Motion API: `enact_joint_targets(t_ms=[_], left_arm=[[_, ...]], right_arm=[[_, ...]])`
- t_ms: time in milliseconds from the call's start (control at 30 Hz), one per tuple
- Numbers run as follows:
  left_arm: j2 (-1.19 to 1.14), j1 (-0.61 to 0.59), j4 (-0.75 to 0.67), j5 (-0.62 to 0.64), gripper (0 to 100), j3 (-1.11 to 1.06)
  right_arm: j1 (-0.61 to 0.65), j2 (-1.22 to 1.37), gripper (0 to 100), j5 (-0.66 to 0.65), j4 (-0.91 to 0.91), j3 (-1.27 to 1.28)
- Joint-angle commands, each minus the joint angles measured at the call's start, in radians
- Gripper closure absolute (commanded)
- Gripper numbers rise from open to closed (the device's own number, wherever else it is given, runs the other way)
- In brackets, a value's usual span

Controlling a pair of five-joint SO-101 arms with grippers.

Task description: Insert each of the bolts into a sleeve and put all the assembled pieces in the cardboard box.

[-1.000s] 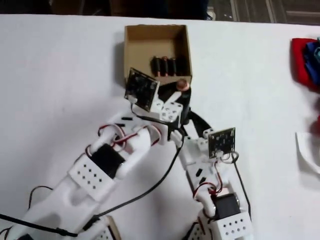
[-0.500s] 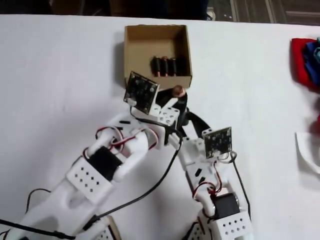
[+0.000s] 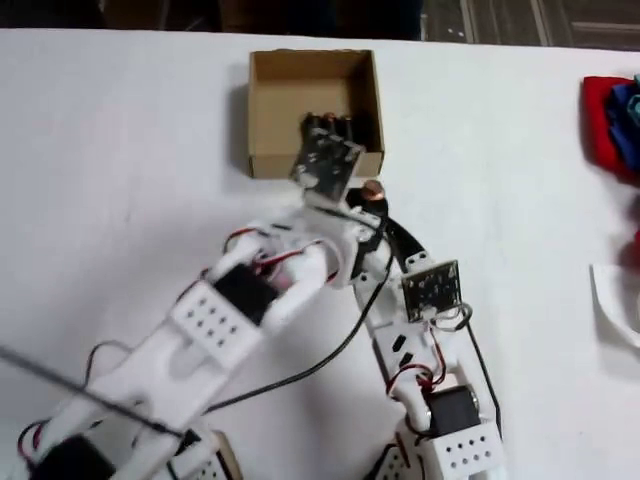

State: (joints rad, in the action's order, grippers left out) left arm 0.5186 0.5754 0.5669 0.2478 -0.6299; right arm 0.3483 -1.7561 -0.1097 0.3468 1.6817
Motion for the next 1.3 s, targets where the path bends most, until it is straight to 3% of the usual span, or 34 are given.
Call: enact_joint_targets(t_ms=[0,100,300,533,900,1033,1167,1267], left_arm=[[-0.011,-0.005,0.066,0.006,98,0.11],[-0.011,-0.006,0.123,0.002,97,0.145],[-0.011,-0.006,0.204,0.006,83,0.15],[-0.009,-0.08,0.229,0.0,84,0.171],[-0.009,-0.146,0.617,-0.002,83,0.496],[-0.011,-0.279,0.749,-0.048,83,0.553],[-0.02,-0.505,0.763,-0.281,83,0.456],[-0.018,-0.667,0.715,-0.388,83,0.298]], right_arm=[[0.001,-0.007,97.5,-0.011,-0.028,0.006],[0.001,-0.007,97.5,-0.011,-0.028,0.008],[0.001,-0.007,97.5,-0.011,-0.028,0.008],[0.001,-0.004,97.5,-0.011,-0.027,0.011],[-0.002,0.002,97.5,-0.005,-0.015,0.011],[-0.035,0.001,97.5,-0.002,0.053,0.009],[-0.127,0.002,97.5,-0.002,0.048,-0.086],[-0.127,0.007,97.5,-0.003,0.058,-0.175]])
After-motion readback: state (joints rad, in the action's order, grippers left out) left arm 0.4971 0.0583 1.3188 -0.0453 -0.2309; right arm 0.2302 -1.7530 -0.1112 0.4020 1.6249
